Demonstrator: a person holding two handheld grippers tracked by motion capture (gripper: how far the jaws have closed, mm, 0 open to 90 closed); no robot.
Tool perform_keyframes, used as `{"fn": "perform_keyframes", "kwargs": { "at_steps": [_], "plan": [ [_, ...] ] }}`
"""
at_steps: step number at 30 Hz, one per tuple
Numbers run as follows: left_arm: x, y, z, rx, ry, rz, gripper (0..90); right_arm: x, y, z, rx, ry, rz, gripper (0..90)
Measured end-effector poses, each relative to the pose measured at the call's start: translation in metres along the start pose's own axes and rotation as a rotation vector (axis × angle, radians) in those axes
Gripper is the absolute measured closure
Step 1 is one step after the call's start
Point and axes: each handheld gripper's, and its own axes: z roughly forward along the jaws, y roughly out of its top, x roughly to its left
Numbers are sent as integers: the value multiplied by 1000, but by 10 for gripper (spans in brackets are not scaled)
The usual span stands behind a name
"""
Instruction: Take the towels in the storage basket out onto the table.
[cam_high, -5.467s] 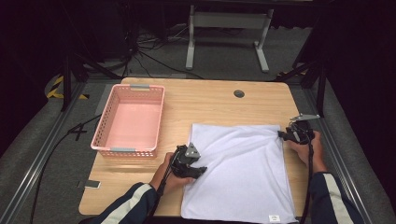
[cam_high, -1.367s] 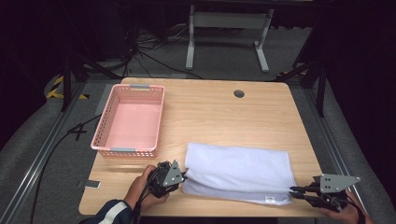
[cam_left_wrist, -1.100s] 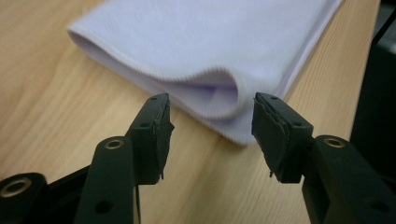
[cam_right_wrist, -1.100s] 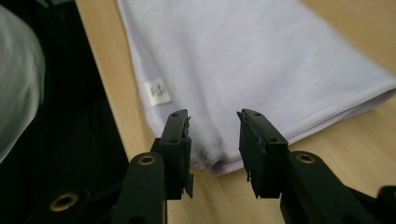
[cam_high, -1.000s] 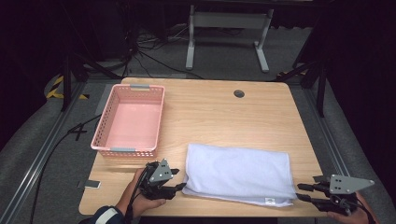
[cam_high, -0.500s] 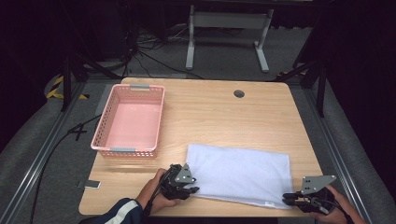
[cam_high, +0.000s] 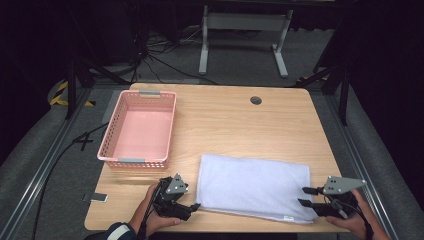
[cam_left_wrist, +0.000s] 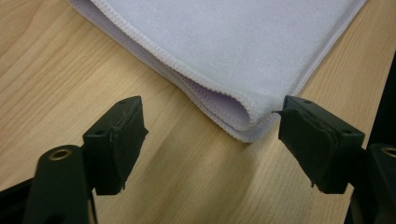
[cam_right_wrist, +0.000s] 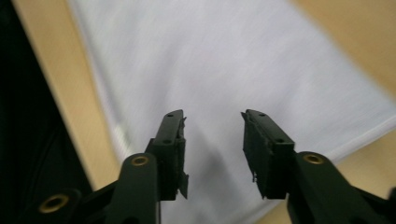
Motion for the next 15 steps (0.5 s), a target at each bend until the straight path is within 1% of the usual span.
{"fn": "perform_keyframes", "kwargs": {
  "at_steps": [1, 2, 3, 4, 5, 6, 7, 9, 10, 11, 12, 13, 14, 15],
  "plan": [
    [-1, 1, -1, -9, -8, 2, 214, -1, 8, 3, -9, -12, 4, 514],
    [-2, 1, 0, -14, -13, 0, 210, -1, 17, 8, -20, -26, -3, 494],
    [-3, 2, 1, -19, -11, -12, 205, -1, 26, 13, -30, -24, -3, 492],
    [-3, 3, 3, -11, -10, -9, 194, -1, 35, 19, -40, -14, -3, 478],
    [-3, 4, 5, -10, -8, -5, 192, -1, 49, 29, -45, -16, -12, 455],
    [-3, 5, 5, -3, -15, -3, 187, 1, 60, 38, -47, -18, -31, 440],
    [-3, 6, 8, -19, 0, -5, 185, 1, 68, 44, -51, -15, -47, 435],
    [-2, 7, 11, -22, -8, -24, 186, 4, 92, 66, -50, 4, -73, 426],
    [-1, 8, 13, -17, -3, -10, 190, 6, 105, 78, -55, 28, -88, 423],
    [-1, 7, 15, -21, -3, -22, 185, 7, 116, 91, -54, 44, -87, 422],
    [-1, 7, 15, -21, -3, -22, 181, 7, 116, 91, -54, 44, -87, 422],
    [0, 7, 16, -19, 0, -17, 181, 8, 122, 99, -52, 50, -88, 422],
    [1, 8, 16, -21, 8, -9, 180, 8, 133, 111, -46, 72, -89, 415],
    [3, 7, 16, -14, -1, -22, 177, 8, 141, 122, -36, 90, -90, 415]
  ]
}}
